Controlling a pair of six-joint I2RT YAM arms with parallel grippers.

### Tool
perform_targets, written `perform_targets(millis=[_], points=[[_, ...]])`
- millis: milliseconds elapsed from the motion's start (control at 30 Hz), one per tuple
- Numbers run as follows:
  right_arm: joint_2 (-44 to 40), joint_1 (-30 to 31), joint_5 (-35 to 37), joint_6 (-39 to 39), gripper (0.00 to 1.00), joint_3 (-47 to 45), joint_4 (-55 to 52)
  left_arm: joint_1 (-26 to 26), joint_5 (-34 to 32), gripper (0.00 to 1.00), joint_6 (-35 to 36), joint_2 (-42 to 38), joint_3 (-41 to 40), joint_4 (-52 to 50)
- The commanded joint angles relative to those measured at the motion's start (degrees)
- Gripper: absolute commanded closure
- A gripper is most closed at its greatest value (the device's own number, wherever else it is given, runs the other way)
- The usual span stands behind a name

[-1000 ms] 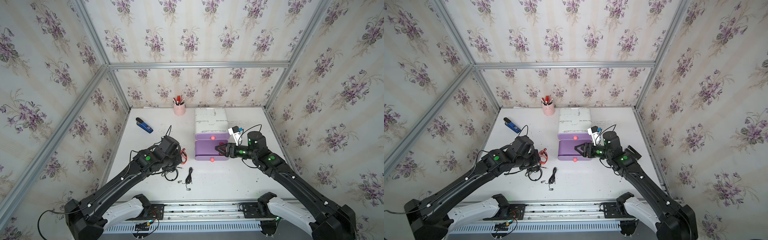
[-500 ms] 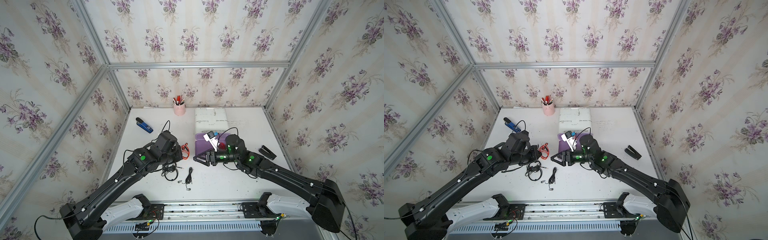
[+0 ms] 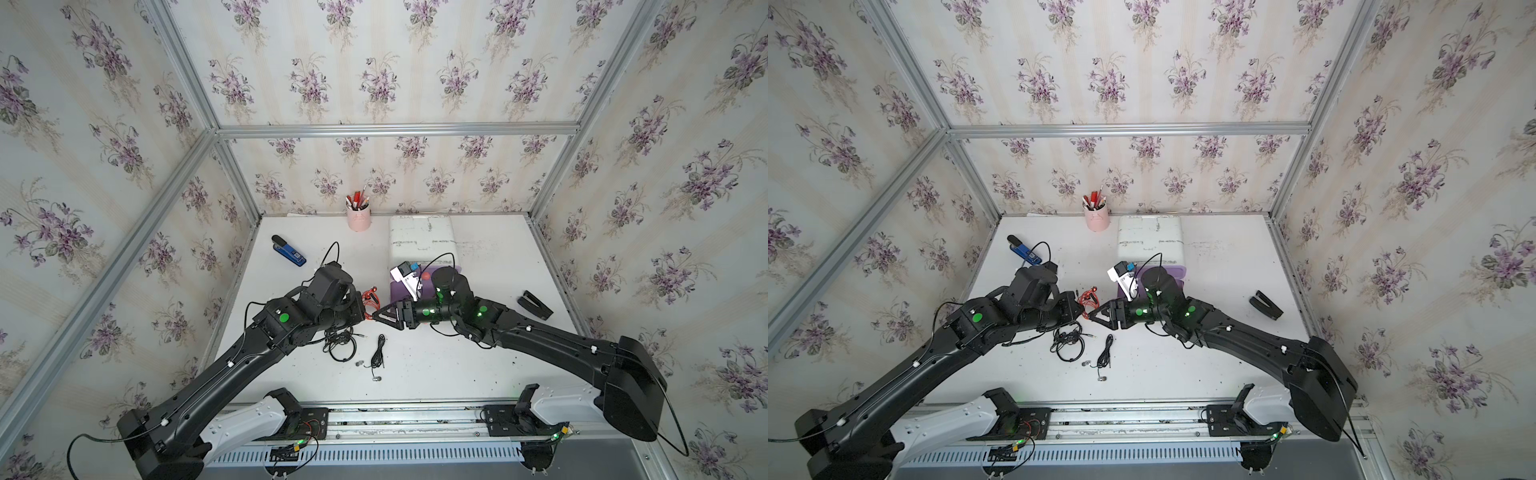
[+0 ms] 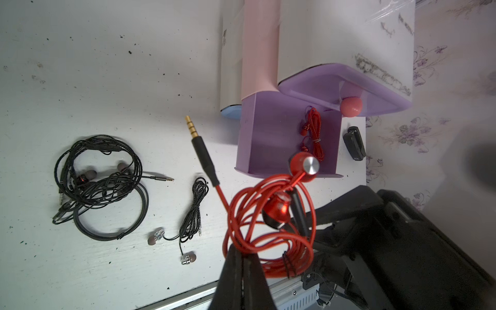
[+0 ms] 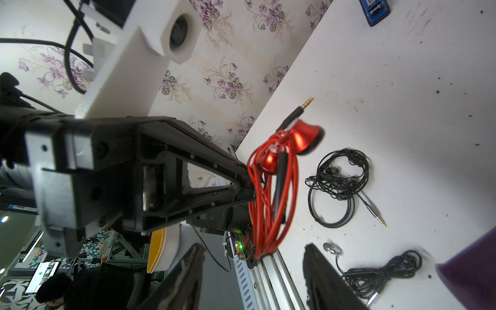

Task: Place the wired earphones into the drawer by color
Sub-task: Pick up the wired earphones from the center of the board.

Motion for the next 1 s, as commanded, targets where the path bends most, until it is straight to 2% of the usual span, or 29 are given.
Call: perform_targets(millis=[0,200,433,600,700,767,867,967], points=[[1.28,0.13,0.13,0.52,0.43,1.12,2.58,0.08,0.5,0.96,0.26,-0.29,-0.18,1.66],[2.6,0.39,0.71,0.36,0.63,2.28,1.6,0.05,0.42,0.96,0.09,-1.0,-0.89,2.02],[1.92,0.46,1.87,0.32,0.92,2.33,-0.11,0.01,1.55,0.95,0.04,-1.46,-1.58,3.93],[0.21,0.39,3.77,-0.01,1.0,2.13,-1.89,0.08,3.73,0.92,0.24,-1.8,-2.37,6.81],[-1.12,0.36,5.18,-0.61,1.0,2.39,-3.92,0.01,5.04,0.8,0.53,-2.73,-3.29,8.62],[-1.87,0.37,6.27,-1.03,1.0,2.76,-5.65,-0.02,5.41,0.64,0.53,-3.57,-3.91,9.79],[-3.31,0.34,7.98,-1.96,1.0,3.63,-9.11,-0.02,5.42,0.57,0.62,-4.81,-4.59,10.76],[-5.35,0.14,10.33,-3.09,1.0,4.24,-13.5,0.06,5.04,0.4,1.05,-5.96,-4.54,10.6]])
